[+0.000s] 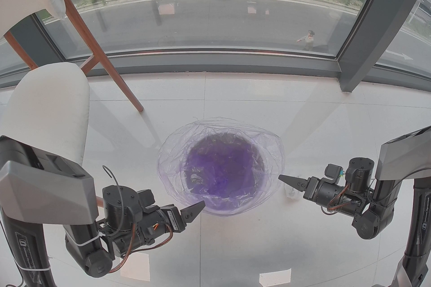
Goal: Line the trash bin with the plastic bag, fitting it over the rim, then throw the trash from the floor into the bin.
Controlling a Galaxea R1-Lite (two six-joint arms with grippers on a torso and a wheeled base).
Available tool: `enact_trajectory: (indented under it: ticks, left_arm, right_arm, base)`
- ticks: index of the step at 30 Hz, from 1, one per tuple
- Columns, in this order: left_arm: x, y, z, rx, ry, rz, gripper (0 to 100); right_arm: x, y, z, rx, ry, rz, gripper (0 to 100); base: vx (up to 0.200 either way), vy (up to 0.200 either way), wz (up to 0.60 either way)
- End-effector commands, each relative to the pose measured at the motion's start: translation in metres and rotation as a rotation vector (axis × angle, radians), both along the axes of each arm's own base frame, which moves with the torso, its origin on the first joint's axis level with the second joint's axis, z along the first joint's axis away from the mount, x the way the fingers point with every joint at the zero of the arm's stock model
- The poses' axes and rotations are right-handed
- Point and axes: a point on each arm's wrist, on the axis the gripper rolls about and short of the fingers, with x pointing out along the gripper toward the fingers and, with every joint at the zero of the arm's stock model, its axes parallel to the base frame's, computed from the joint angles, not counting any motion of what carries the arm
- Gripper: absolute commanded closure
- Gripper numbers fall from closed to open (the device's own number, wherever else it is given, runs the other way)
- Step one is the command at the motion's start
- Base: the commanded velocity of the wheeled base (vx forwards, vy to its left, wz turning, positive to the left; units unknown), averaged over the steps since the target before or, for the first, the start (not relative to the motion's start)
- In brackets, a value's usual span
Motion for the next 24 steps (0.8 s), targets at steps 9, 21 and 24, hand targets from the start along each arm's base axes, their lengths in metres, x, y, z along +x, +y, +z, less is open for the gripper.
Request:
enact_trajectory:
  ticks: [9,21,24]
  left_arm:
    - [0.014,-0.017,-0.029,-0.058,0.093,0.053,0]
    - [0.02,-0.011,-0.027,-0.089,0.098,0.096,0]
    - [0.022,-0.009,-0.027,-0.09,0.098,0.105,0]
  right_arm:
    - [0.018,0.005,-0.017,0.026,0.014,-0.023,0]
    - [0.041,0.013,-0.036,0.046,0.01,-0.05,0]
    - [0.042,0.014,-0.037,0.048,0.009,-0.051,0]
  base:
    - [0.0,0.0,0.0]
    - [0.0,0.0,0.0]
    - [0.0,0.0,0.0]
